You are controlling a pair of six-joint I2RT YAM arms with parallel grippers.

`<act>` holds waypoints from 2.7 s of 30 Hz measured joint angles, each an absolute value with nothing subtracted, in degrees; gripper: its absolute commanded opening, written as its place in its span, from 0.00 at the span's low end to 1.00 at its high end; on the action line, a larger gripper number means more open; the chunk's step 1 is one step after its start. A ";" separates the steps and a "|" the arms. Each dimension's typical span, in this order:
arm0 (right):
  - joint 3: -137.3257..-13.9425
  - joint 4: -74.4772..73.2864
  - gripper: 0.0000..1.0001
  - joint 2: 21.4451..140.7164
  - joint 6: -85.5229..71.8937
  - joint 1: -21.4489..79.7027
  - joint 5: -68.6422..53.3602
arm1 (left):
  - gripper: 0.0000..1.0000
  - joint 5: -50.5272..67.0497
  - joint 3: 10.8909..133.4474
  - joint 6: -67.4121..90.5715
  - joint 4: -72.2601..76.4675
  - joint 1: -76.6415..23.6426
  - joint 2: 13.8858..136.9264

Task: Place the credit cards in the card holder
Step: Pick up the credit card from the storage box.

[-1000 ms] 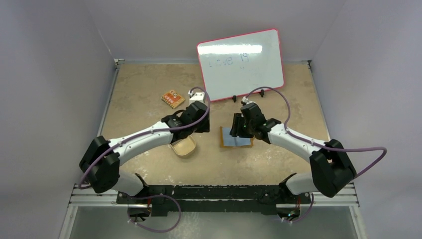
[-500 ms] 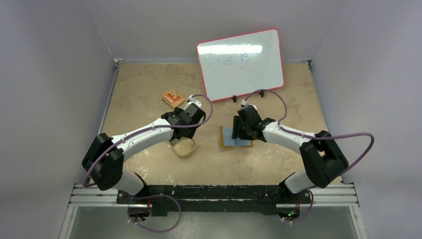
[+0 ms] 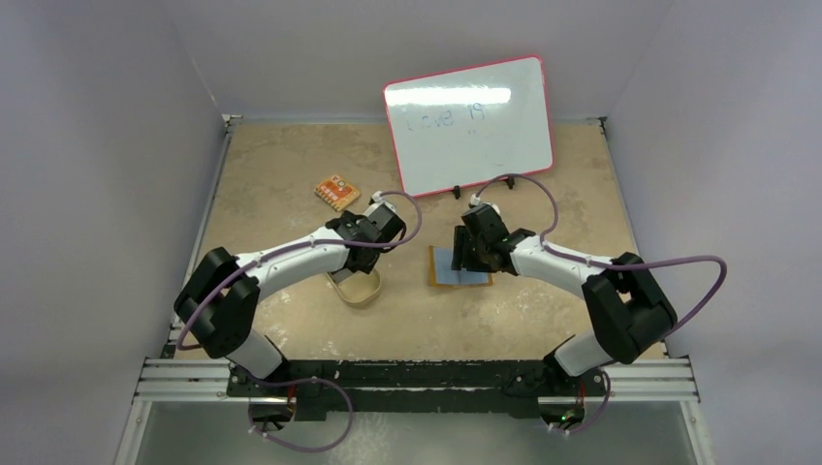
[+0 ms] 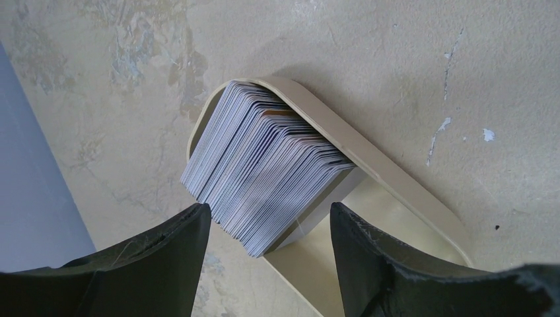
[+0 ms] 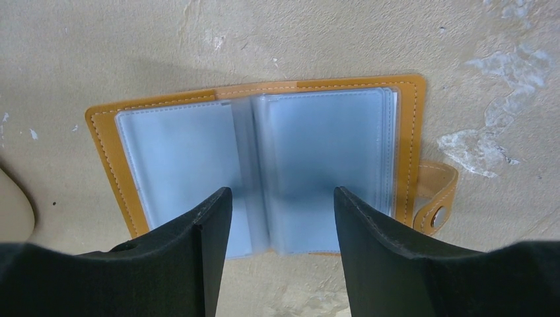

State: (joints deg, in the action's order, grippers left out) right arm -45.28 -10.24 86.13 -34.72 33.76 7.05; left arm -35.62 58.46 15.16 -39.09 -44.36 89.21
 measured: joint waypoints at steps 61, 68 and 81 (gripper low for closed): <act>-45.78 -11.73 0.61 81.97 -34.89 33.76 6.96 | 0.53 -36.91 59.57 9.17 -40.45 -44.62 94.78; -45.78 -11.70 0.61 81.97 -34.89 33.76 6.94 | 0.50 -36.97 59.81 9.17 -40.47 -44.62 94.78; -45.78 -11.70 0.61 81.97 -34.89 33.76 6.92 | 0.47 -37.30 60.66 9.15 -41.43 -44.64 94.70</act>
